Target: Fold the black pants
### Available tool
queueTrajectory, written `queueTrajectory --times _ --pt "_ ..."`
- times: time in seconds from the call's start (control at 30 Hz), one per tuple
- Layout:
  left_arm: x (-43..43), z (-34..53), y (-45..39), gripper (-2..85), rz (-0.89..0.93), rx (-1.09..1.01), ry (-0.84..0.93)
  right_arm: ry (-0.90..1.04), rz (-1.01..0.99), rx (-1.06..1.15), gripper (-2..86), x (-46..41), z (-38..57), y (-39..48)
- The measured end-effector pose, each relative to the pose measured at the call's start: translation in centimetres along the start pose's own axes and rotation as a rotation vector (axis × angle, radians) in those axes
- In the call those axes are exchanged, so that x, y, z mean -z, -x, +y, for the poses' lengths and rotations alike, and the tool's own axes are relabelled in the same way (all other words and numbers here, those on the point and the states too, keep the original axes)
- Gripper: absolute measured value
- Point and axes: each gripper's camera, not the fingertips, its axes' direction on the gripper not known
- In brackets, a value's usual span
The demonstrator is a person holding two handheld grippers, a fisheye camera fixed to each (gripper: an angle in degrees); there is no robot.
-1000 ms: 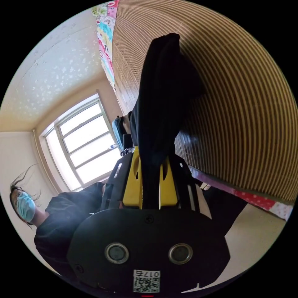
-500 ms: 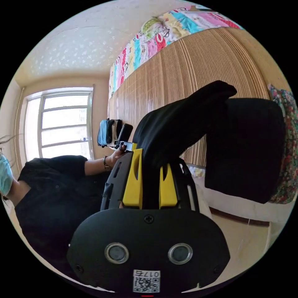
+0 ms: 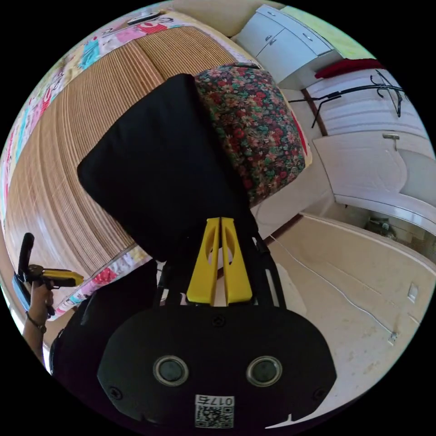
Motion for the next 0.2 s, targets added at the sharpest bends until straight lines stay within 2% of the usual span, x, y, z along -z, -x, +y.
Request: queueTrajectory --times 0.07,0.13,0.2 --pt "0.4 4.9 5.2 0.4 -0.046 0.087 0.011 0.058 -0.144 0.059 0.9 -2.1 2.6 5.3" --pt "0.7 13.5 13.4 -0.5 -0.059 0.325 0.025 0.123 -0.225 0.131 0.7 -3.6 3.3 9.8" --pt "1.8 21.3 18.1 -0.8 -0.065 0.531 -0.047 0.210 -0.196 0.258 0.6 -4.8 2.8 15.5"
